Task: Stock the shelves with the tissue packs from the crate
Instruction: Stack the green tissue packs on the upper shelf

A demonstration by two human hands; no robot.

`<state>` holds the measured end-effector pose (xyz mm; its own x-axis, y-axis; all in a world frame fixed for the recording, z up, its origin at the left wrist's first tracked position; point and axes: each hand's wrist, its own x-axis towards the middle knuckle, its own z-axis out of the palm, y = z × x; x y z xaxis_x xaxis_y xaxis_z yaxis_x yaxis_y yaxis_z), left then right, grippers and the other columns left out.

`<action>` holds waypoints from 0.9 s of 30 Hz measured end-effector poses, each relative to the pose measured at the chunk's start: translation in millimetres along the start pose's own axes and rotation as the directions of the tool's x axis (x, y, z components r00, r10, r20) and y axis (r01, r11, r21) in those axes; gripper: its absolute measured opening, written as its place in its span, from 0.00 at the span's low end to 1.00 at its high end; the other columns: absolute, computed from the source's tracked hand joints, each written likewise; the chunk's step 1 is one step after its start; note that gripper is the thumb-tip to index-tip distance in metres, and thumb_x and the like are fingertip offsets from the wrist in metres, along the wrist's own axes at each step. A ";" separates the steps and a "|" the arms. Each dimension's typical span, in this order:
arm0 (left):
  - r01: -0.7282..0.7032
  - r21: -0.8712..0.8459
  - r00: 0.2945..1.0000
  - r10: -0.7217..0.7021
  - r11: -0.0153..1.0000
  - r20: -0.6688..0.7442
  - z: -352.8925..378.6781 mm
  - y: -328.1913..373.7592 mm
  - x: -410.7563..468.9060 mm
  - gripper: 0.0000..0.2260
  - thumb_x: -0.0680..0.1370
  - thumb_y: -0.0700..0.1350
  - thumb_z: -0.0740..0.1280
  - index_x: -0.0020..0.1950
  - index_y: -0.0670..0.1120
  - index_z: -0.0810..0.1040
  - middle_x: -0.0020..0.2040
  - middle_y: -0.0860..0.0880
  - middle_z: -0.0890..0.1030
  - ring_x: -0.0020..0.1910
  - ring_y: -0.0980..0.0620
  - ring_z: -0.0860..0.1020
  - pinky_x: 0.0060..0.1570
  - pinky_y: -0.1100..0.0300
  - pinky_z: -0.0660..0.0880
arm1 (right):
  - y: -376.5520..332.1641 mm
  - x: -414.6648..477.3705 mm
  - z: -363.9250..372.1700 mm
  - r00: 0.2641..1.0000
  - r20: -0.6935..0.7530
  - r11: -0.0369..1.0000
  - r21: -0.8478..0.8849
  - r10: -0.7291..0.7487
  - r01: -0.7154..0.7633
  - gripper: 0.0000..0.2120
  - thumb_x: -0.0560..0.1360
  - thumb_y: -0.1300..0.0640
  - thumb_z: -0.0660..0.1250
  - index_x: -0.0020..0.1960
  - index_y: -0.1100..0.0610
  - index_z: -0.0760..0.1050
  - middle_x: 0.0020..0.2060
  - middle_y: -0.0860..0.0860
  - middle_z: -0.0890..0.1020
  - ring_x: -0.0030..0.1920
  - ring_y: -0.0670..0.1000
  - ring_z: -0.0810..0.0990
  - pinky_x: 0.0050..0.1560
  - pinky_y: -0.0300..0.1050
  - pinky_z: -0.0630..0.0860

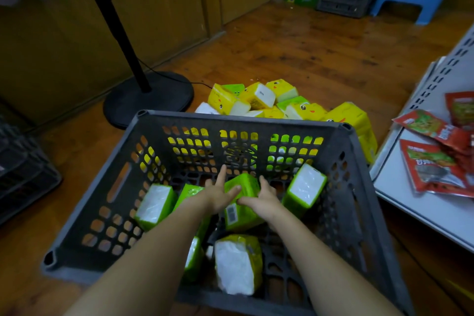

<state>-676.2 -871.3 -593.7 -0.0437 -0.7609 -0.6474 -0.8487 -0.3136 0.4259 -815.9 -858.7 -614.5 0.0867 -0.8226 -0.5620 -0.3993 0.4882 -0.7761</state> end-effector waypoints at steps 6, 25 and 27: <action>-0.114 0.030 0.993 0.115 0.993 -0.036 -5.5 -2.6 16.2 0.32 0.81 0.55 0.57 0.76 0.57 0.38 0.77 0.43 0.43 0.76 0.43 0.52 0.72 0.51 0.54 | 5.6 4.1 -1.8 0.999 -0.016 0.995 0.087 0.051 -0.049 0.39 0.72 0.57 0.67 0.76 0.58 0.49 0.76 0.54 0.53 0.74 0.54 0.57 0.70 0.48 0.61; -0.078 0.317 0.996 0.091 0.945 -0.026 -1.6 -2.0 27.4 0.37 0.74 0.65 0.61 0.75 0.63 0.41 0.74 0.39 0.55 0.70 0.38 0.66 0.67 0.51 0.65 | 10.0 4.7 16.3 0.929 0.248 0.920 0.211 0.276 -0.330 0.45 0.70 0.53 0.70 0.76 0.46 0.43 0.70 0.53 0.65 0.62 0.57 0.73 0.56 0.51 0.74; -0.101 0.260 0.991 0.120 0.960 -0.060 -2.8 -2.6 24.9 0.37 0.75 0.64 0.61 0.75 0.64 0.40 0.73 0.37 0.58 0.69 0.38 0.66 0.66 0.52 0.65 | 11.3 2.3 11.1 0.971 0.151 0.957 0.195 0.186 -0.214 0.45 0.69 0.53 0.72 0.76 0.46 0.45 0.72 0.52 0.63 0.66 0.56 0.69 0.58 0.49 0.71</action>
<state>-673.6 -891.1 -609.1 -0.1139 -0.8258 -0.5523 -0.9476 -0.0768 0.3102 -810.1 -851.9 -627.6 0.1473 -0.6639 -0.7332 -0.2231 0.6999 -0.6785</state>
